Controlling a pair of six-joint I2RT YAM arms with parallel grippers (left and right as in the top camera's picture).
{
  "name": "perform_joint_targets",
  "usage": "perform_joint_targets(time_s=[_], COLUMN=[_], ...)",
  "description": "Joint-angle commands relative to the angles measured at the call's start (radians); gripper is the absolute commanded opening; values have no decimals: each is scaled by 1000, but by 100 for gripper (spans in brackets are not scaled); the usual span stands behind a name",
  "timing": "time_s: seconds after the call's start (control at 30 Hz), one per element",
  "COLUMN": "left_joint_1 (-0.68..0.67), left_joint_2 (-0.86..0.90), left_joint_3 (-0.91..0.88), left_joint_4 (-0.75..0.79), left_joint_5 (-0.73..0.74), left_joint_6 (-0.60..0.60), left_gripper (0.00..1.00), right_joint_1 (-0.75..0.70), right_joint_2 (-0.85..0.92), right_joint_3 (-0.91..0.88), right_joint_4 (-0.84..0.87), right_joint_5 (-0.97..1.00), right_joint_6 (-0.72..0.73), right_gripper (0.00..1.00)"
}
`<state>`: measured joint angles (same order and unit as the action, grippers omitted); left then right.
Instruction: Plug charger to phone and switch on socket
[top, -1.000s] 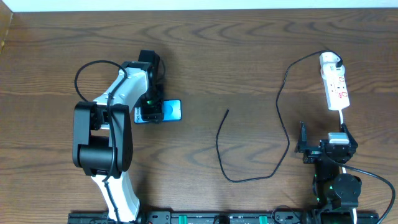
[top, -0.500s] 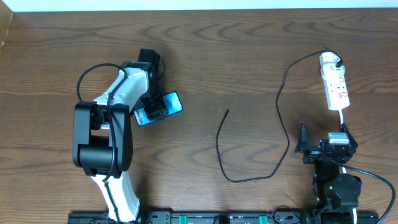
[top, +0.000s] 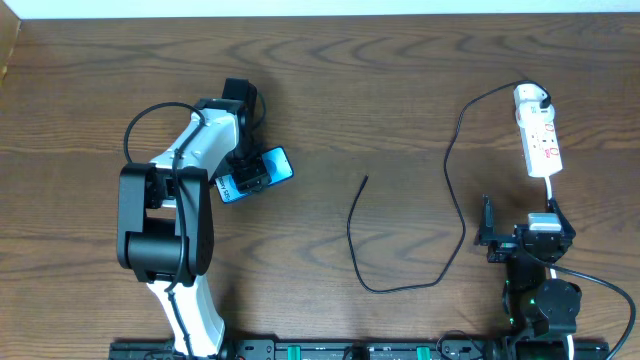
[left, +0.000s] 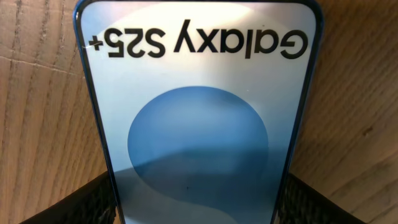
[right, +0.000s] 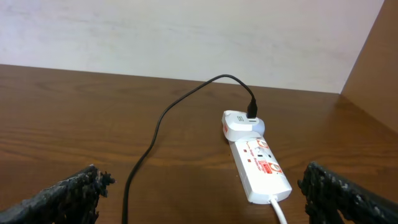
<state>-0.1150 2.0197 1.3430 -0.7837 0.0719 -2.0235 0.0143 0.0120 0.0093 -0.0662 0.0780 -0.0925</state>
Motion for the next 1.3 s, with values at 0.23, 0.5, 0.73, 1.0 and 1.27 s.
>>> perform_joint_targets(time_s=[0.23,0.5,0.73,1.0,1.27], left_joint_1=[2,2,2,2,2], left_joint_2=[19,19,5,-52,-143], left_joint_3=[-4,-4,-3,0,0], left_joint_4=[-3,-3,35,38,0], left_joint_5=[-39,-34,-35,-89,-140], left_joint_6=[-54,-53,-34,10,14], left_gripper=[90,90,92,92,92], right_joint_1=[-2,-2,-2,-2,-2], right_joint_2=[-5,-5,-5,-5,-5], right_joint_3=[-4,-4,-4,-4,-4], right_joint_4=[-1,-1,-1,-1,-1], right_joint_5=[-3,-3,-3,-3,-3], right_joint_6=[-13,-13,-13,-13,-13], right_gripper=[99,99,99,99,99])
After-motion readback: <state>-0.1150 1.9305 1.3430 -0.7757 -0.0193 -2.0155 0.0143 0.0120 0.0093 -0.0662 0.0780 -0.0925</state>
